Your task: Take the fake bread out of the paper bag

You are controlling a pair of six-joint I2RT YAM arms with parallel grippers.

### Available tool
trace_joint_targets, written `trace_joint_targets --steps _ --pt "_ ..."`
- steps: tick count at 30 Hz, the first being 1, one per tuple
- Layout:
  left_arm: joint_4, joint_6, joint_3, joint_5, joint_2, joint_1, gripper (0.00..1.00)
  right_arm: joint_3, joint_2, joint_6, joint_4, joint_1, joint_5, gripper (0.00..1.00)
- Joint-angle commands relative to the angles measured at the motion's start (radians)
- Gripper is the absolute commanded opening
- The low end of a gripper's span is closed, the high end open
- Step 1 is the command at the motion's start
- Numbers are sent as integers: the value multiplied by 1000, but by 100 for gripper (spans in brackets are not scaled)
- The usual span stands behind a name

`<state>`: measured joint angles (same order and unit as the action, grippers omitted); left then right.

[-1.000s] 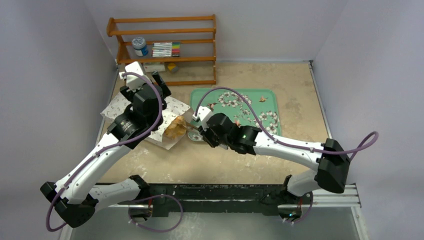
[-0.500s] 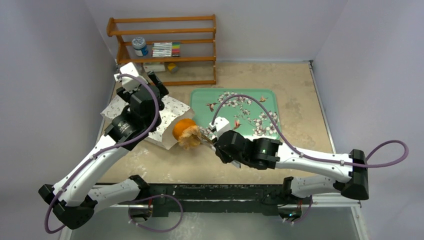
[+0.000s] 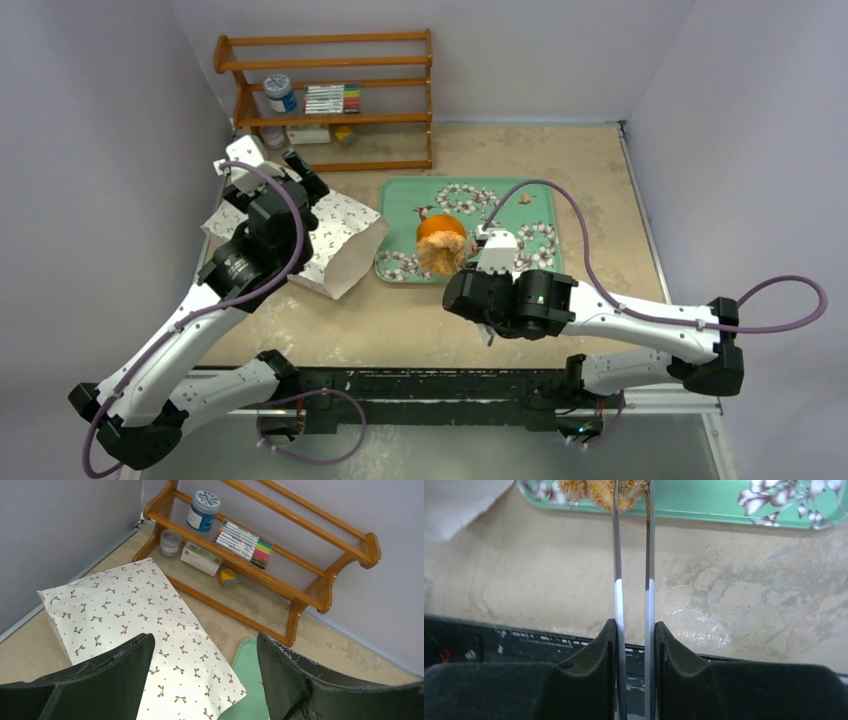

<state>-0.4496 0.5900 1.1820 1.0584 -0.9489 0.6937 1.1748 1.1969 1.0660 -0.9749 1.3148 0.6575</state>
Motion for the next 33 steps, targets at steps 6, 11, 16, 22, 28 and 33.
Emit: trace_joint_targets --steps 6,11,16,22,28,33 --pt "29 34 -36 -38 50 -6 75 170 3 606 -180 -37 215 0" --pt "18 50 -35 -64 59 -6 74 347 93 719 -172 -189 174 0" --pt "-3 67 -26 -86 70 -7 74 504 191 686 -104 -387 117 0" --pt "-39 62 4 -112 48 -5 74 444 259 622 104 -763 -224 0" --pt "-72 43 36 -120 28 -5 74 204 185 785 350 -898 -458 0" --pt "-98 29 61 -118 17 -5 74 143 146 909 465 -906 -511 0"
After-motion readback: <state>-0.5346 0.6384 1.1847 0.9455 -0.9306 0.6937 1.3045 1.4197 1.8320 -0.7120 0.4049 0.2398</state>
